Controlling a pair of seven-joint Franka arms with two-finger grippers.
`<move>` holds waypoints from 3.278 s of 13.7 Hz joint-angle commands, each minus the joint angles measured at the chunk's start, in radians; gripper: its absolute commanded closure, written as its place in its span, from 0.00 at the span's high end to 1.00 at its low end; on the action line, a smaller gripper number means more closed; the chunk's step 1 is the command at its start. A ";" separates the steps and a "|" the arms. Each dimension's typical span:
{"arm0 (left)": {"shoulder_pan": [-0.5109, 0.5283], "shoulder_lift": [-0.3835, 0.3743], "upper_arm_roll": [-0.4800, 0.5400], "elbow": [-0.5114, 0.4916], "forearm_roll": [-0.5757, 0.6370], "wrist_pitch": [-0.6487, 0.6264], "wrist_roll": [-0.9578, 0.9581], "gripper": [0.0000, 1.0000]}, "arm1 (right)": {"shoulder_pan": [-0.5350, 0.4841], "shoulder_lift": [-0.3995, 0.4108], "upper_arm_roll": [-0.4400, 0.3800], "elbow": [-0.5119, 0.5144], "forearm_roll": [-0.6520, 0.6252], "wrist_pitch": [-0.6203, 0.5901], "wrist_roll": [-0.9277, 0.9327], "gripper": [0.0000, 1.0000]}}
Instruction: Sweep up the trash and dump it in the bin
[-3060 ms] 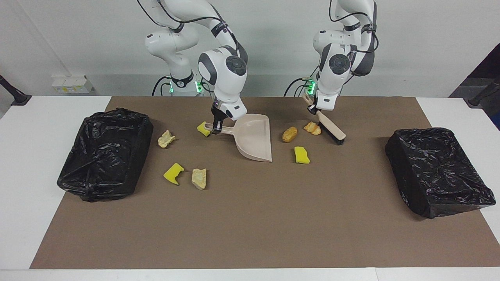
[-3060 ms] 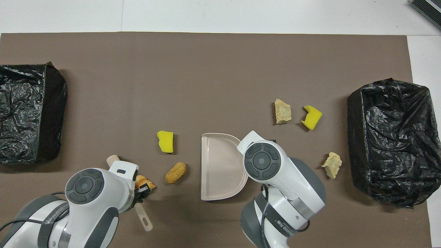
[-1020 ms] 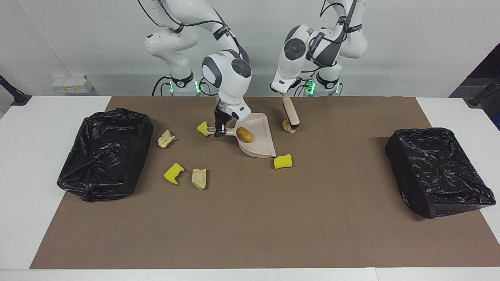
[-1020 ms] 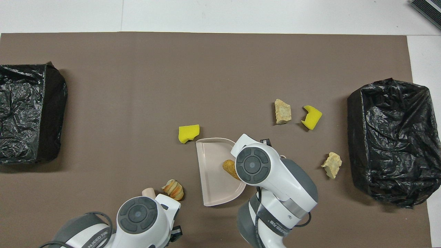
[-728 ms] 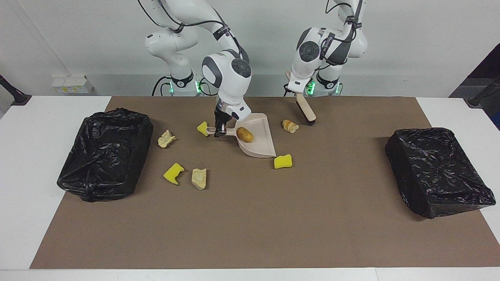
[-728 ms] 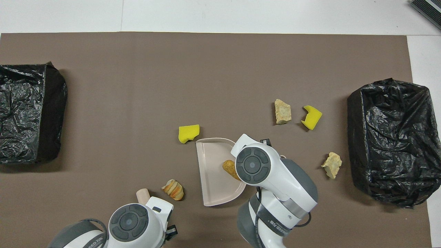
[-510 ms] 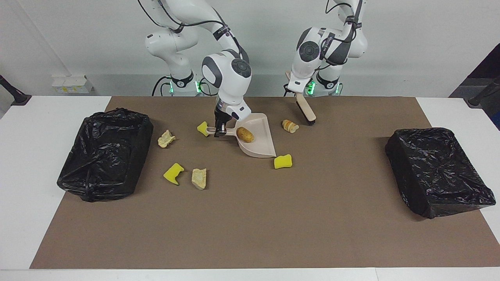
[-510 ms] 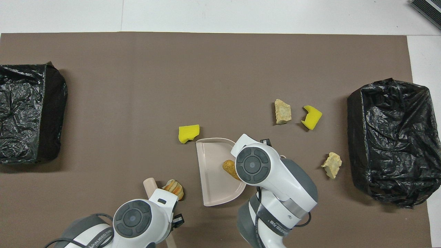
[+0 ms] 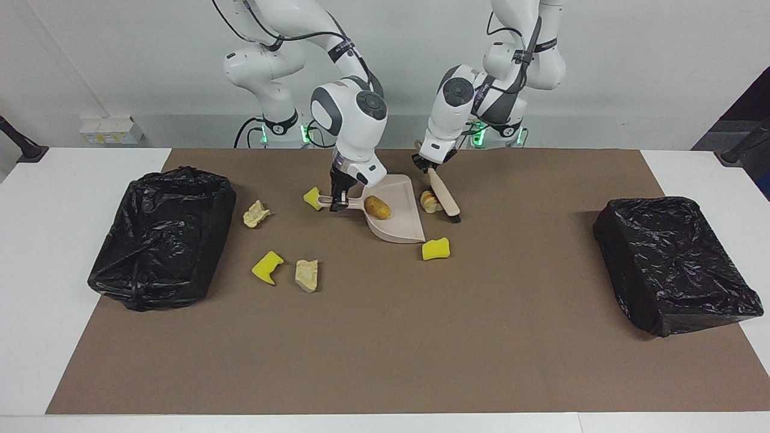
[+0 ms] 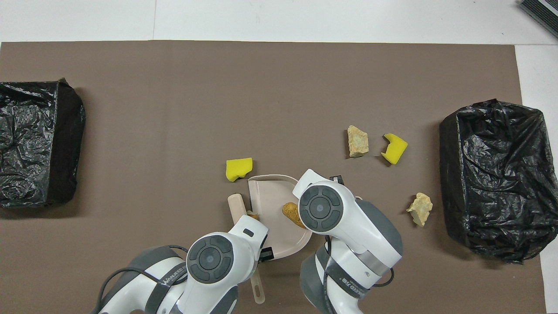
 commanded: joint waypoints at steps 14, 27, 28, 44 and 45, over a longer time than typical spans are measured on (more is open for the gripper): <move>0.379 0.154 0.011 0.309 0.254 -0.150 0.835 0.00 | -0.011 0.009 0.005 0.003 -0.013 0.015 -0.029 0.00; 0.380 0.135 0.010 0.192 0.351 -0.148 1.187 0.00 | -0.011 0.009 0.005 0.003 -0.012 0.015 -0.028 0.00; 0.361 0.107 0.010 0.156 0.351 -0.158 1.184 0.00 | -0.013 0.009 0.005 0.003 -0.010 0.013 -0.028 0.00; 0.053 -0.063 -0.003 0.125 0.246 -0.344 0.814 0.00 | -0.013 0.009 0.005 0.003 -0.007 0.013 -0.028 0.00; 0.059 -0.080 0.000 0.122 0.246 -0.381 0.808 0.00 | -0.013 0.009 0.005 0.003 -0.007 0.013 -0.028 0.00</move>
